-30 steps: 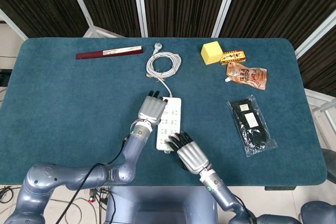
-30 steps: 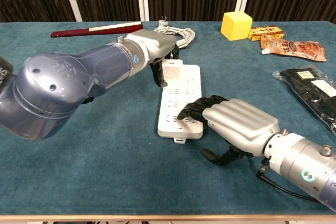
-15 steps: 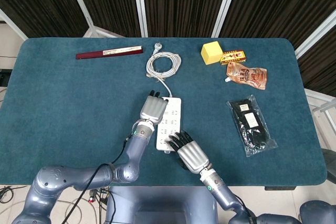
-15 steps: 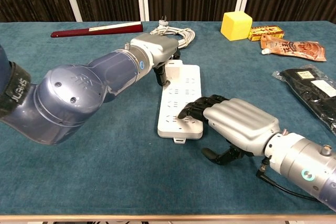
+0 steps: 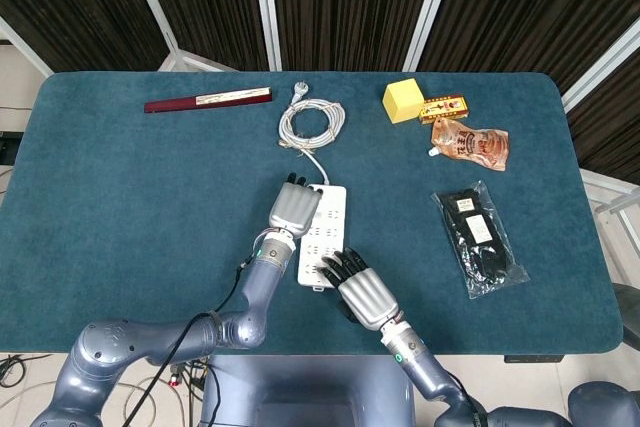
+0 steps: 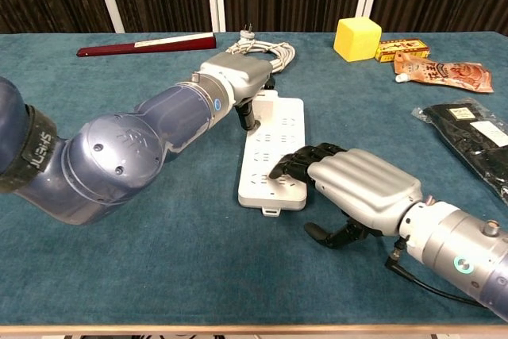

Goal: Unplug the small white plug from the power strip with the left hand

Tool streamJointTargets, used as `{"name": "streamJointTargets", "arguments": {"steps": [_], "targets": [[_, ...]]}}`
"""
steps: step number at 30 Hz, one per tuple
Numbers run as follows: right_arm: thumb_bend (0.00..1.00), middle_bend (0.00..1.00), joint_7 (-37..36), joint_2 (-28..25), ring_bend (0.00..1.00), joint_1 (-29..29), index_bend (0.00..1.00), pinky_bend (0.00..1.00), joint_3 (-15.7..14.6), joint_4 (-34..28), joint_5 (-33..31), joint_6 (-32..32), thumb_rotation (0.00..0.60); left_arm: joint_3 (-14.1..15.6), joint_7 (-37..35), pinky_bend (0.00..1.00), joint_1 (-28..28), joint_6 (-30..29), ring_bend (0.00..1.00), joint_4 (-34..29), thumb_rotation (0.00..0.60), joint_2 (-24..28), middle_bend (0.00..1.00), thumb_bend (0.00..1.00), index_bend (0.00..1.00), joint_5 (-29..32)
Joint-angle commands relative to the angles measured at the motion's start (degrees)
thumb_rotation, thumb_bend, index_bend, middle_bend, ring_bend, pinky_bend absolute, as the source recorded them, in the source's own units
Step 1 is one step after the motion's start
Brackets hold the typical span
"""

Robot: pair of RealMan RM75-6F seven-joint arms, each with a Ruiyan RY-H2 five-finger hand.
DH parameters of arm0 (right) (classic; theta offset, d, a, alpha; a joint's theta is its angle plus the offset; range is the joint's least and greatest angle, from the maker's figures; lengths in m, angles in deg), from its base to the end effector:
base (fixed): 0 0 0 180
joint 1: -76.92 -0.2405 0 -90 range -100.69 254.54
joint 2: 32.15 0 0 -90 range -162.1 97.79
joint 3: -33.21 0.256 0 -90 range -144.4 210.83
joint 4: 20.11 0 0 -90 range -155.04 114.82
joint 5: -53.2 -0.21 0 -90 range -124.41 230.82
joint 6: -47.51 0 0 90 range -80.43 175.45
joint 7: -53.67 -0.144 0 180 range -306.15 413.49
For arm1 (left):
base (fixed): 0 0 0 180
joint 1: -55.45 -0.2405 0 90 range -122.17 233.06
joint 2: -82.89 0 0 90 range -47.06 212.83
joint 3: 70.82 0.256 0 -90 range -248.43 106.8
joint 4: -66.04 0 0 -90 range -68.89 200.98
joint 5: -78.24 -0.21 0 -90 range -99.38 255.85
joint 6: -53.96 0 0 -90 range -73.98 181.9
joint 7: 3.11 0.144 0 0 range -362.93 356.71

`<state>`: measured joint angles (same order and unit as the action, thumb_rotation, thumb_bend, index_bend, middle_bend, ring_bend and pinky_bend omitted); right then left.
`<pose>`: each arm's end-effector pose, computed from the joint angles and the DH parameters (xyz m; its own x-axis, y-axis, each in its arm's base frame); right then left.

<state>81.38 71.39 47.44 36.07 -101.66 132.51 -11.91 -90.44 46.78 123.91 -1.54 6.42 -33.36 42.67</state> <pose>-0.1494 -0.2401 -0.0974 0.5024 -0.2826 0.8171 -0.8033 -0.5020 0.3203 -0.0092 0.3859 -0.1252 0.6377 0.1745 0.7502 0.7492 -0.3666 -0.5516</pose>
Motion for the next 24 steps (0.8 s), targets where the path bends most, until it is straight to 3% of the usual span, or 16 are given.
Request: {"name": "streamJointTargets", "arguments": {"steps": [1,24], "targets": [[0.50,0.18,-0.06,0.03,0.09,-0.03,0.18,0.10,-0.10,0.06,0.01,-0.01,0.600,-0.31,0.13,0.18,0.49,0.11,0.22,0.32,0.600,-0.22,0.64,0.37,0.61,-0.43],[0.50,0.18,0.39,0.23,0.09,-0.13,0.18,0.10,-0.81,-0.47,-0.34,-0.48,0.600,0.58,1.52,0.18,-1.14,0.20,0.24,0.75,0.600,-0.13,0.68,0.37,0.64,-0.71]]}}
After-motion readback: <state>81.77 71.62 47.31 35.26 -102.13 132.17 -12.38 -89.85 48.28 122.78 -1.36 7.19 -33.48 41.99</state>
